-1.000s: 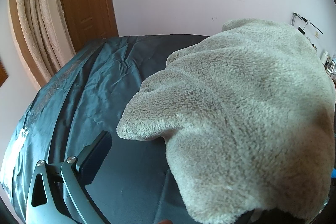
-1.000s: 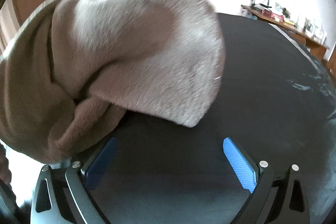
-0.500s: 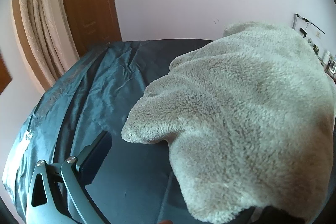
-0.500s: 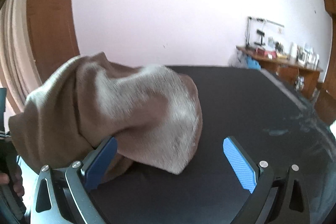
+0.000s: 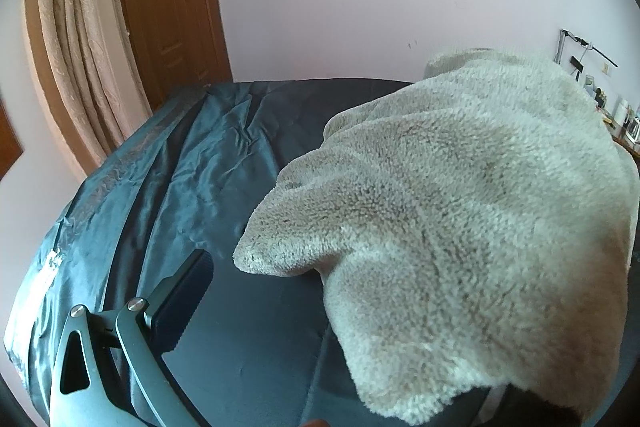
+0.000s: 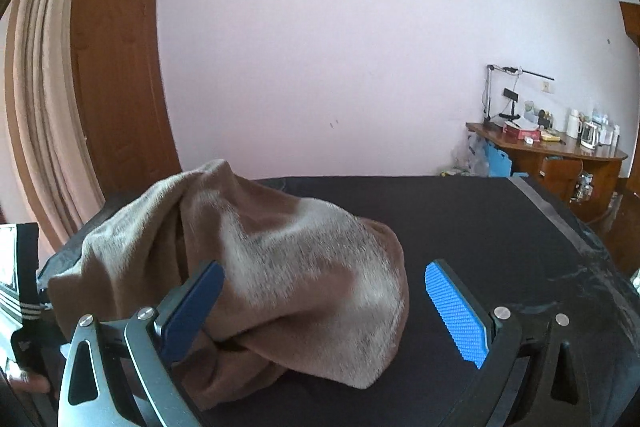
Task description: Fold clothes
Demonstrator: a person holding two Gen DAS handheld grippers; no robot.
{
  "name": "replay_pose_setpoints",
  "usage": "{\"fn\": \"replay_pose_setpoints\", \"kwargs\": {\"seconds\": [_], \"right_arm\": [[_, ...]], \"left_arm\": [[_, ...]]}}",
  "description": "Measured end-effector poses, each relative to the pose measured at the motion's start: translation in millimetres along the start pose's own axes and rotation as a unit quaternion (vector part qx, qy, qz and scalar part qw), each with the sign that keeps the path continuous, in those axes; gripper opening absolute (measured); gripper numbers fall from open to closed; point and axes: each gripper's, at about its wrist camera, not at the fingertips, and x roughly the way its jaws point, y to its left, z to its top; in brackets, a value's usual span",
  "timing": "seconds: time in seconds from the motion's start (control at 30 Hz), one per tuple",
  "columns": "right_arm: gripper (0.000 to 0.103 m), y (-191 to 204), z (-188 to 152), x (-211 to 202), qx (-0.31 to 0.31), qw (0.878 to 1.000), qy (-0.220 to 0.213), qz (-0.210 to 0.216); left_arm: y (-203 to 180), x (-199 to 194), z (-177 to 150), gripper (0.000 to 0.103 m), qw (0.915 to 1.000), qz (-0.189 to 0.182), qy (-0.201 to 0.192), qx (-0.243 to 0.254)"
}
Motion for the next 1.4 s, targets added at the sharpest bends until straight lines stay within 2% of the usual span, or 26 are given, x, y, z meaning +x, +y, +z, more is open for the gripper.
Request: {"fn": "replay_pose_setpoints", "kwargs": {"seconds": [0.47, 0.8, 0.97, 1.23, 1.4], "right_arm": [[0.103, 28.8, 15.7, 44.4, -0.021, 0.999, -0.001, 0.039], [0.103, 56.8, -1.3, 80.4, -0.059, 0.996, 0.043, 0.042], [0.103, 66.9, -16.8, 88.3, -0.075, 0.994, 0.062, 0.054], [0.103, 86.2, -35.6, 89.9, -0.106, 0.988, 0.074, 0.083], [0.103, 92.0, -53.6, 94.7, -0.113, 0.983, 0.101, 0.107]], "left_arm": [[7.5, -2.9, 3.1, 0.103, 0.9999, -0.006, -0.009, -0.013], [16.2, -9.2, 5.1, 0.103, 0.9993, -0.005, -0.018, -0.031], [38.3, -18.4, 10.1, 0.103, 0.9958, 0.02, -0.045, -0.077], [70.8, -18.2, 12.2, 0.103, 0.9891, 0.024, -0.044, -0.139], [85.4, -17.8, 10.3, 0.103, 0.9842, 0.022, -0.037, -0.172]]}}
